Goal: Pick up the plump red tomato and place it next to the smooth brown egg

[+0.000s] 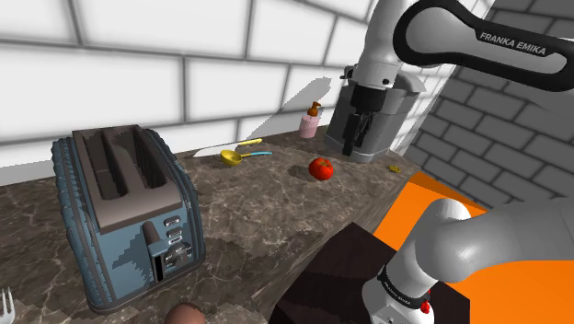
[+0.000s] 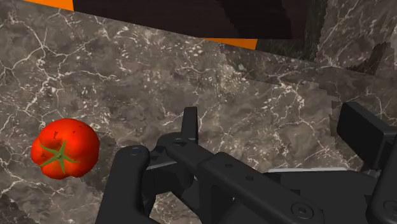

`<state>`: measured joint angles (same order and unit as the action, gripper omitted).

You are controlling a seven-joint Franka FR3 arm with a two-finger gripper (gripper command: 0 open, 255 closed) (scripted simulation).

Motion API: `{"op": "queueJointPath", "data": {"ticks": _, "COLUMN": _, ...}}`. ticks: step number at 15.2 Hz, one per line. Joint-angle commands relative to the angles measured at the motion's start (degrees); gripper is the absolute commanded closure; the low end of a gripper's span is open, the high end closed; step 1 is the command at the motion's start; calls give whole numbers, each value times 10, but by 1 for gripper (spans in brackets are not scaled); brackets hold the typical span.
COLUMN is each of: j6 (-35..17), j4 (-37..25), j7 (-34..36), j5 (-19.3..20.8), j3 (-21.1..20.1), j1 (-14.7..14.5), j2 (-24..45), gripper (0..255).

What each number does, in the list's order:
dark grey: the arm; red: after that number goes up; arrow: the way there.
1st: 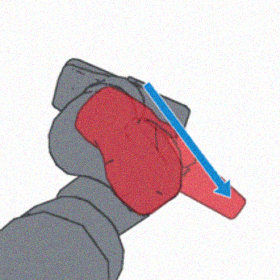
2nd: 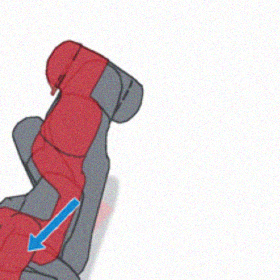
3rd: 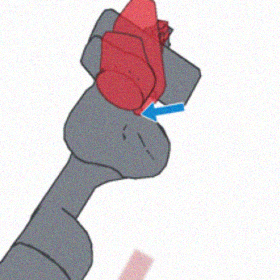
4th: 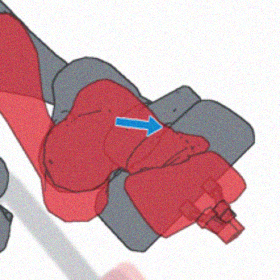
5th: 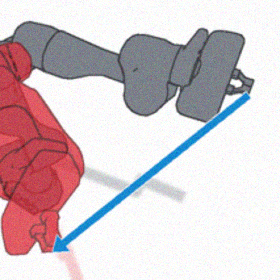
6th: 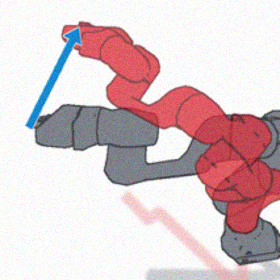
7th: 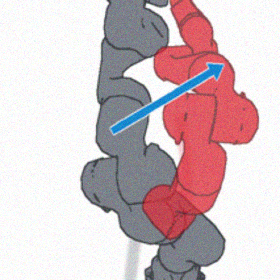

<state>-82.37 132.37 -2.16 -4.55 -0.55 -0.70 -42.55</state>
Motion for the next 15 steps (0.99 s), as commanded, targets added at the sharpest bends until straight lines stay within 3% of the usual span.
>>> {"op": "queueJointPath", "data": {"ticks": 1, "j6": 0, "j4": 0, "j7": 0, "j5": 0, "j3": 0, "j1": 0, "j2": 0, "gripper": 0}}
{"op": "queueJointPath", "data": {"ticks": 9, "j6": -156, "j4": 117, "j7": -22, "j5": 139, "j3": -52, "j1": 9, "j2": 36, "gripper": 0}}
{"op": "queueJointPath", "data": {"ticks": 15, "j6": -285, "j4": 182, "j7": 0, "j5": 272, "j3": -85, "j1": 41, "j2": 97, "gripper": 0}}
